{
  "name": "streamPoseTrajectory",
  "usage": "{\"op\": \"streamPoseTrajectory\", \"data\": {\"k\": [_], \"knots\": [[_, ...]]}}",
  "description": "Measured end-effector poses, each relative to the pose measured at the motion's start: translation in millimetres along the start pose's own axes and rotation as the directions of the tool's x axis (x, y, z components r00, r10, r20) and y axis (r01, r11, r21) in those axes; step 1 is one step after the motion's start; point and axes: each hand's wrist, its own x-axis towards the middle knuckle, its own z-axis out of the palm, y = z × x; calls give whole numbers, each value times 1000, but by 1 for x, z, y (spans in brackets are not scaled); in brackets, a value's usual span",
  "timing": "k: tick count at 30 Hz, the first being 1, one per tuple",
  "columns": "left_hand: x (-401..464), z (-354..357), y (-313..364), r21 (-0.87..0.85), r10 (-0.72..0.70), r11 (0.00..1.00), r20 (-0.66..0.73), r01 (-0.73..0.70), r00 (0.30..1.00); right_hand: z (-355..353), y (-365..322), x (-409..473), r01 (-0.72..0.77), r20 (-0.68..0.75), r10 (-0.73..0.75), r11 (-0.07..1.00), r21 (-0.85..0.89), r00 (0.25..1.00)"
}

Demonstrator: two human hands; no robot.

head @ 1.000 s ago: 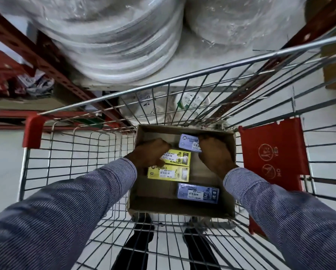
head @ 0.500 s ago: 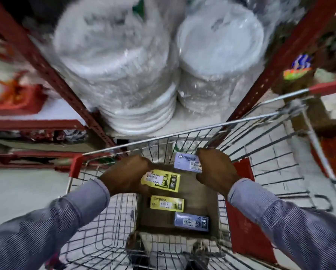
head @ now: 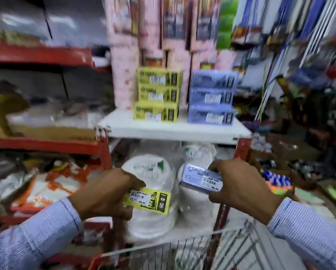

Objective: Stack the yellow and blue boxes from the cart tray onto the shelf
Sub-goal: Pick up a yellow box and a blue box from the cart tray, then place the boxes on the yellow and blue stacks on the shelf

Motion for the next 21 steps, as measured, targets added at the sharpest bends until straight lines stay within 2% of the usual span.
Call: {"op": "streamPoseTrajectory", "data": {"k": [4,10,12,16,21], "knots": [[1,-70,-7,18,-27,999,-107,29,994,-70,2,11,5,-133,-8,1000,-27,991],[22,-146,-22,55,6,998,-348,14,937,-140,7,38,-15,-276,-3,998,-62,961],[35,-158,-29,57,32,998,-422,-8,906,-148,10,50,-24,-320,4,998,-56,947],[68,-164,-42,24,-8,999,-502,23,865,-145,18,83,-55,-378,21,995,-79,926],[111,-158,-60,-10,-64,998,-479,68,876,-120,31,120,-73,-385,23,991,-116,923]]}}
